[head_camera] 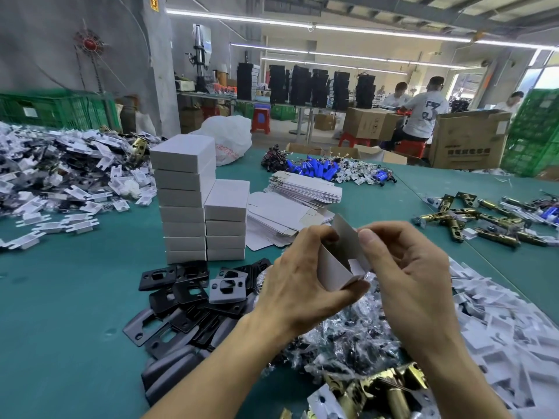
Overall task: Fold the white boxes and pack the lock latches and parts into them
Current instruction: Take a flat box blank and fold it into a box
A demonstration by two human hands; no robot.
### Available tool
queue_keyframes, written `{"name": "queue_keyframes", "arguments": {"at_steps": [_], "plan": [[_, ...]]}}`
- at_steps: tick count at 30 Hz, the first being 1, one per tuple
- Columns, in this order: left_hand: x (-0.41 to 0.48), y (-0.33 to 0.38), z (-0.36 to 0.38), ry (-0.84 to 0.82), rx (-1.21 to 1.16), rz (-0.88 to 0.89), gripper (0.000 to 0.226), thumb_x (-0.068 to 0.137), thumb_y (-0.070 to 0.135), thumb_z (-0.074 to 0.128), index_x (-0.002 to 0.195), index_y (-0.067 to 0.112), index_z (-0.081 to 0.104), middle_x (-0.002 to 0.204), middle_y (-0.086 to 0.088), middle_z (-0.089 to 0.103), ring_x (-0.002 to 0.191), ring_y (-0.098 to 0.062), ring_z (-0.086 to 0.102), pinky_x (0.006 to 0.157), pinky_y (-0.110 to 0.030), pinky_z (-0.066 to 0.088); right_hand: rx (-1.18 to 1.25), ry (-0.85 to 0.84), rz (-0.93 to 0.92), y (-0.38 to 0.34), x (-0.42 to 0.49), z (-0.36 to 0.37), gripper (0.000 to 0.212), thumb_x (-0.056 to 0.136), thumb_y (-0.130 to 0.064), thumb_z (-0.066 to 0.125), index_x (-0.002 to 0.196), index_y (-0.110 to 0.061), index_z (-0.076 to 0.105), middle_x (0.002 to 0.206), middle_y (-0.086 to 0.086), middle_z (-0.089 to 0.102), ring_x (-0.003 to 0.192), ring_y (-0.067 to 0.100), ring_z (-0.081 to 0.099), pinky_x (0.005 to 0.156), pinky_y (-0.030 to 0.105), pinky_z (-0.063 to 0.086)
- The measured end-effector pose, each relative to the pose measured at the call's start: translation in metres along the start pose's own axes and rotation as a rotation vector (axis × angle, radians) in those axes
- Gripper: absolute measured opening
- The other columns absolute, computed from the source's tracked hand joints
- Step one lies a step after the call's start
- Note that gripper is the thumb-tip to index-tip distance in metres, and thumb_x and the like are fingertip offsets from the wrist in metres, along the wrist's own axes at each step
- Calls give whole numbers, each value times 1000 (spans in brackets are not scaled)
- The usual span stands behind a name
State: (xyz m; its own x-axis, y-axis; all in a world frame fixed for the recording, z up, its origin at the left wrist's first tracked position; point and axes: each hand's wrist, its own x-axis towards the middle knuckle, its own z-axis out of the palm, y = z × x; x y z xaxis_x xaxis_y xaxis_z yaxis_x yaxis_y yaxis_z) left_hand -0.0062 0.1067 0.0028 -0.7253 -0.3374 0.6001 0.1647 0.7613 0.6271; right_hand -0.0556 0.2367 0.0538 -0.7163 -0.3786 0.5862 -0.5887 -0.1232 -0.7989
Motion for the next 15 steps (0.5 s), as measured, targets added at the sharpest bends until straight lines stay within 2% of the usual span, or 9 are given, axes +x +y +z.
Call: {"name": "queue_keyframes", "arguments": {"at_steps": [3, 6, 8, 11, 13, 15], "plan": [[0, 0, 0, 0, -3, -10, 65, 71, 72, 63, 116, 45, 25, 100, 15, 57, 80, -13, 61, 66, -40, 54, 49, -51, 68, 3, -1, 0, 14, 82, -34, 66, 86, -23, 74, 82, -5, 75, 77, 10, 71, 63, 16, 53], [1, 1, 2, -5, 34, -12, 70, 70, 75, 59, 116, 41, 18, 96, 12, 56, 75, -17, 60, 63, -39, 53, 87, -90, 165, 11, -2, 0, 3, 83, -26, 74, 86, -25, 74, 77, -2, 75, 67, 9, 69, 61, 16, 51], [1, 2, 2, 0, 38, -20, 69, 69, 73, 58, 115, 39, 18, 97, 10, 56, 76, -19, 60, 63, -40, 53, 127, -108, 210, 15, -3, 0, 6, 82, -20, 77, 86, -23, 73, 78, 0, 75, 73, 10, 71, 61, 17, 52], [1, 3, 3, 7, 18, -16, 67, 73, 62, 64, 114, 36, 17, 99, 6, 59, 77, -22, 61, 64, -44, 54, 90, -76, 217, 19, -4, 2, 13, 80, -15, 81, 87, -22, 73, 85, 1, 76, 89, 15, 73, 69, 30, 56], [1, 4, 4, 19, 23, -9, 66, 75, 57, 67, 112, 38, 15, 99, 6, 59, 76, -21, 62, 63, -44, 54, 67, -35, 203, 20, -4, 4, 14, 80, -12, 80, 87, -20, 72, 87, 1, 76, 89, 17, 74, 74, 38, 58], [0, 4, 4, 31, 30, -7, 70, 73, 58, 66, 115, 39, 13, 100, 7, 58, 76, -19, 62, 62, -41, 54, 37, 7, 176, 20, -3, 4, 12, 81, -12, 79, 87, -19, 72, 85, -1, 76, 83, 15, 74, 72, 36, 58]]}}
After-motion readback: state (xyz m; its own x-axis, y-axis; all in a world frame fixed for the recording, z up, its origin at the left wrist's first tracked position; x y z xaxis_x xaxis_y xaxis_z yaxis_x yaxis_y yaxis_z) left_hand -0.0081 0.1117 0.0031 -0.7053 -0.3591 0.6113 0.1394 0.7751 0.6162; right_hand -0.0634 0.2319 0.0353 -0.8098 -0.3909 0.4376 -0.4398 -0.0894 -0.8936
